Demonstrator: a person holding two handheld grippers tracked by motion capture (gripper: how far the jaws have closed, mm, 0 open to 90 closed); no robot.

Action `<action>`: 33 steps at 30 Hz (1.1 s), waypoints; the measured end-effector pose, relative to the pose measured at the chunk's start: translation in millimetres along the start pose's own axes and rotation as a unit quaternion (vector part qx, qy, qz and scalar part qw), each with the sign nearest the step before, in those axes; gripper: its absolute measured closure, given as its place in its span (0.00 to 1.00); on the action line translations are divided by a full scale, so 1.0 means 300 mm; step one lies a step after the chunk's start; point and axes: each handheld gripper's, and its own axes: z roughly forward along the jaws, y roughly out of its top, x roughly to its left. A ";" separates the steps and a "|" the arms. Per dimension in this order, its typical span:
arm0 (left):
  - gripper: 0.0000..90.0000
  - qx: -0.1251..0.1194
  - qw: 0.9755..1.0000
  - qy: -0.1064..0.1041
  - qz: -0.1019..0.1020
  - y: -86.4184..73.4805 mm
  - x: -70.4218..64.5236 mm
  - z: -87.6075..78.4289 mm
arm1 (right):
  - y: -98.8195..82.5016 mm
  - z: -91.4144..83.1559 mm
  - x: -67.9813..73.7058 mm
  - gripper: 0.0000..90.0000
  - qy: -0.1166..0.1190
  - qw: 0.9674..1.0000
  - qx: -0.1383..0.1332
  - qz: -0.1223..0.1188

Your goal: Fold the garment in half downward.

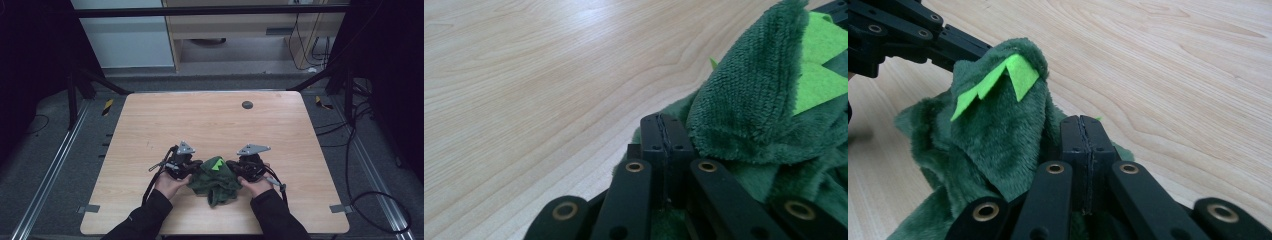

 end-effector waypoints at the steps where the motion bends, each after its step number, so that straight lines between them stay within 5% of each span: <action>1: 1.00 -0.003 1.000 -0.003 0.000 -0.001 -0.003 -0.005 | 0.001 -0.006 0.008 1.00 0.007 1.000 0.000 -0.004; 14: 1.00 -0.011 0.999 -0.032 0.021 -0.023 -0.059 -0.090 | -0.013 -0.051 0.066 0.99 0.032 0.999 -0.005 -0.021; 26: 1.00 0.002 0.998 -0.046 0.053 -0.042 -0.123 -0.110 | -0.038 -0.080 0.091 0.99 0.039 0.999 -0.002 -0.027; 33: 1.00 0.011 0.997 -0.054 0.055 -0.071 -0.139 -0.110 | -0.051 -0.083 0.109 0.99 0.047 0.998 0.003 -0.028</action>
